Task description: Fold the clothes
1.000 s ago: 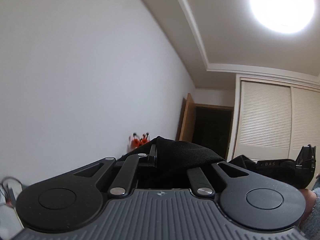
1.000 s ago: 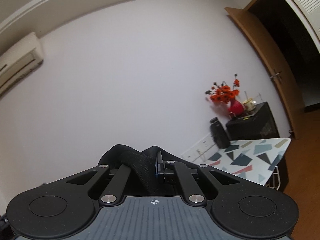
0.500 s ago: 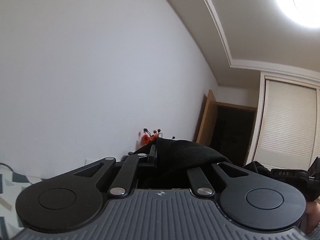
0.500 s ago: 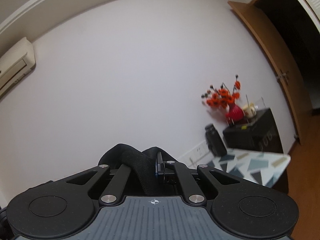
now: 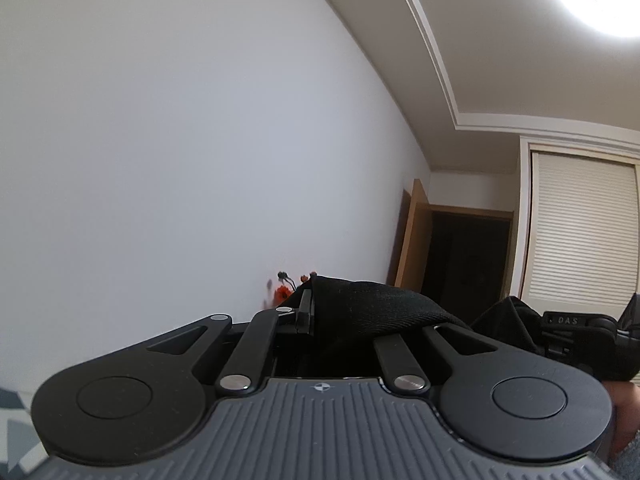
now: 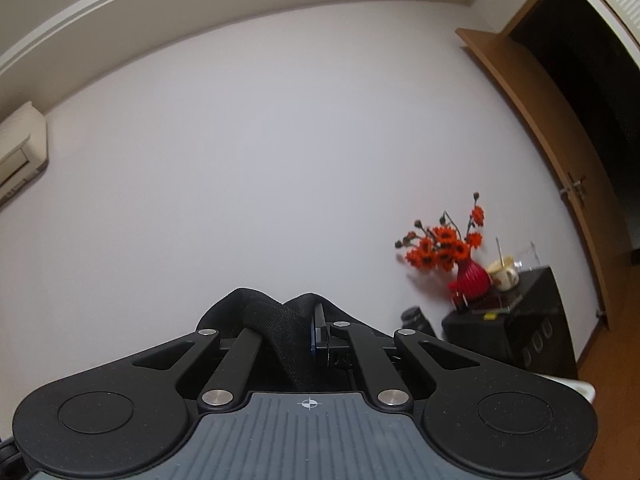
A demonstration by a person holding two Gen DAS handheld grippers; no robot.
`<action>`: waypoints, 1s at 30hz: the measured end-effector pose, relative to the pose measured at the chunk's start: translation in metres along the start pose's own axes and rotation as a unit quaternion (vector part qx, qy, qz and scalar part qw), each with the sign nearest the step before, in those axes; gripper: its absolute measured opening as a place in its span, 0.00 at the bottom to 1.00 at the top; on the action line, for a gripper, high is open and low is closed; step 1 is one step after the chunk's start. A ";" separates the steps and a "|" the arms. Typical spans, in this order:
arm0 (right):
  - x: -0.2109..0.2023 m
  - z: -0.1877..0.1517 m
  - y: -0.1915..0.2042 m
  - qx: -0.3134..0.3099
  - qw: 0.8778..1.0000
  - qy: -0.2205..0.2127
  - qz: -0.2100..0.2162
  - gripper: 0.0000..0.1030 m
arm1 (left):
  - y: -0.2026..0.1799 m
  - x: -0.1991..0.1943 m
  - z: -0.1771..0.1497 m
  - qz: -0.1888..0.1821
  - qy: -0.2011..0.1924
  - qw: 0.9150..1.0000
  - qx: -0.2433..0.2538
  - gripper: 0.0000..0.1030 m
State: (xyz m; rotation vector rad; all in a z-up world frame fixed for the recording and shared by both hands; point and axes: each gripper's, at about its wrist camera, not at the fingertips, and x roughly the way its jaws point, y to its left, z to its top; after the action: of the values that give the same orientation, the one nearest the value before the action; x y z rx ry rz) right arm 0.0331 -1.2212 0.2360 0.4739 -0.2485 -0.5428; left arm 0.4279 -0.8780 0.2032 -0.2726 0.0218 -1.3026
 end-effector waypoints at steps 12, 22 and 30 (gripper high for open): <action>0.198 -0.028 0.002 0.012 1.000 0.015 -0.020 0.03 | 0.122 0.107 -0.005 0.033 0.045 0.998 -0.012 0.05; 0.292 -0.164 -0.066 0.019 0.976 0.187 -0.107 0.03 | 0.163 0.158 -0.137 0.096 0.230 0.968 -0.030 0.06; 0.320 -0.201 -0.098 0.043 0.970 0.223 -0.086 0.03 | 0.184 0.169 -0.198 0.132 0.300 0.943 -0.063 0.06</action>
State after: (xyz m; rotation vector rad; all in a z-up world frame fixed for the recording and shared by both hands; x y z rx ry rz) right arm 0.3263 -1.3971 0.0466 0.6914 0.2036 -0.5801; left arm 0.6146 -1.0320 -0.0039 0.0300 0.6426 -1.0754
